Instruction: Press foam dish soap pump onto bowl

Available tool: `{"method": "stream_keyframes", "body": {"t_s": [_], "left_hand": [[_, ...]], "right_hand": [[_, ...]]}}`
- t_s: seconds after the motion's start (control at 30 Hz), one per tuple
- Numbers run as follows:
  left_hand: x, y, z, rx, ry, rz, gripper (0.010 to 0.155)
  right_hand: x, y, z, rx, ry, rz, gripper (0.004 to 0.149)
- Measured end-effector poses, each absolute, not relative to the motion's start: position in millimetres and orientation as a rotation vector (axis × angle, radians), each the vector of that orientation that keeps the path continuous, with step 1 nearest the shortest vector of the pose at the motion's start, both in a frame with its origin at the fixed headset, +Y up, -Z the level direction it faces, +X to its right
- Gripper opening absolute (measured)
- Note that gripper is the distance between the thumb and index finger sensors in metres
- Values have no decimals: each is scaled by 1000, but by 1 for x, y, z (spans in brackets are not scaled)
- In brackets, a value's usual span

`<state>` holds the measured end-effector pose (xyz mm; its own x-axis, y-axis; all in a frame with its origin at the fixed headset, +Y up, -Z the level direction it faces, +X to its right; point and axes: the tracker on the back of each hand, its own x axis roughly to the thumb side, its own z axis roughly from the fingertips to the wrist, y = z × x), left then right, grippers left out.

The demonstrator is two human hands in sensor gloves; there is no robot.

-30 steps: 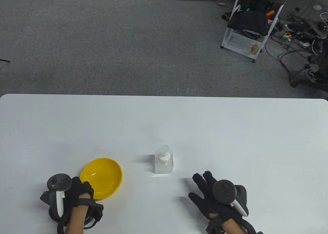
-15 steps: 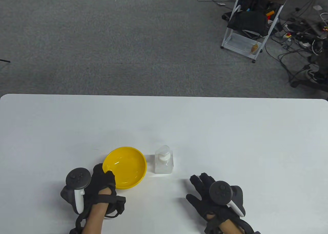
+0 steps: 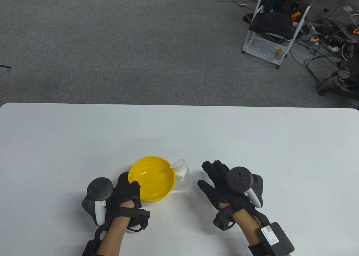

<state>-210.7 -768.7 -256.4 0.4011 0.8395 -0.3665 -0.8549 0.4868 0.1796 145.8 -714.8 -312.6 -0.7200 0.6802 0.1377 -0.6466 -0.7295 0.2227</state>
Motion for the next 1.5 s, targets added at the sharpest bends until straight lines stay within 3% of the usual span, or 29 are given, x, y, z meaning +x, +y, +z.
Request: {"method": "stream_keyframes", "body": {"t_s": [0.17,0.4,0.5,1.5], "left_hand": [[-205,-770,-262,-33,419,1056,59],[-206,-771,-263,-61,419,1080,59],[-207,-772,-263,-64,416,1084,59],[-210,-773,-271,-91,358,1129,60]], "right_hand": [[102,-703,-348,288,224,2392,74],[69,-722,-384,205,422,2387,70],[67,-729,-385,219,512,2382,68],[68,-751,-381,258,463,2306,65]]}}
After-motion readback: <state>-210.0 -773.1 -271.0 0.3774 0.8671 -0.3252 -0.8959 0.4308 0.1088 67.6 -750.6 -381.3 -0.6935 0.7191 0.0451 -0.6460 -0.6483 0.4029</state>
